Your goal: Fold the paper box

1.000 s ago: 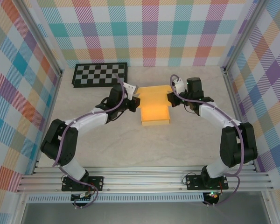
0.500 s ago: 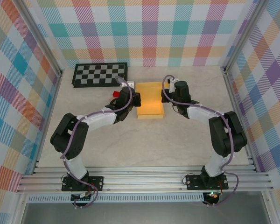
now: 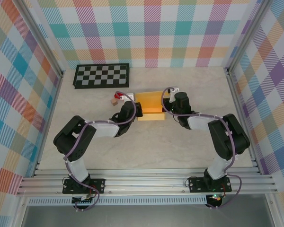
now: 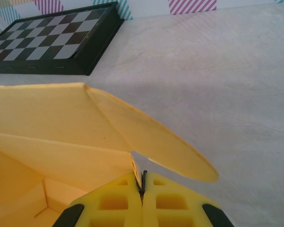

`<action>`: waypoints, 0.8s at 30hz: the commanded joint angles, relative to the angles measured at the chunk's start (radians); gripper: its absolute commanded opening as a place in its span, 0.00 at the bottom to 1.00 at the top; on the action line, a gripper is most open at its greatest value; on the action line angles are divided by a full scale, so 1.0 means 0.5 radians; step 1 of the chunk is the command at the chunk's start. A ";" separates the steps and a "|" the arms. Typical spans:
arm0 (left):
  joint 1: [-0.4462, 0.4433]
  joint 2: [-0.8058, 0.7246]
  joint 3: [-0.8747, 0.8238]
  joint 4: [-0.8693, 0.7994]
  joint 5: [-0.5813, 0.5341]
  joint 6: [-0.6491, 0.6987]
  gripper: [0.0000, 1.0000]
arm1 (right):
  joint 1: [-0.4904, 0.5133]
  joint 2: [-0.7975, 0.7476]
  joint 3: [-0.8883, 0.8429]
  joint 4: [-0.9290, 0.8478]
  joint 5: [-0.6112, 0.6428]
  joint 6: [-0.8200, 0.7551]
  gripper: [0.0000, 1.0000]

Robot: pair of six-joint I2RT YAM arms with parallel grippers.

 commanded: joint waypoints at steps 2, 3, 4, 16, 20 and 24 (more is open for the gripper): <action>-0.088 -0.081 -0.126 0.112 0.027 -0.065 0.00 | 0.110 -0.065 -0.124 -0.030 0.058 0.067 0.00; -0.101 -0.093 -0.139 0.110 0.023 -0.063 0.00 | 0.124 -0.076 -0.141 -0.025 0.080 0.070 0.00; -0.114 -0.105 -0.157 0.110 0.018 -0.060 0.00 | 0.140 -0.083 -0.151 -0.038 0.099 0.075 0.00; -0.280 -0.278 -0.432 0.156 -0.152 0.302 0.00 | 0.254 -0.263 -0.396 -0.105 0.184 0.201 0.00; -0.301 -0.284 -0.454 0.162 -0.217 0.453 0.00 | 0.257 -0.343 -0.262 -0.341 0.136 0.154 0.00; -0.329 -0.339 -0.512 0.254 -0.286 0.640 0.00 | 0.270 -0.462 -0.194 -0.446 0.143 0.041 0.00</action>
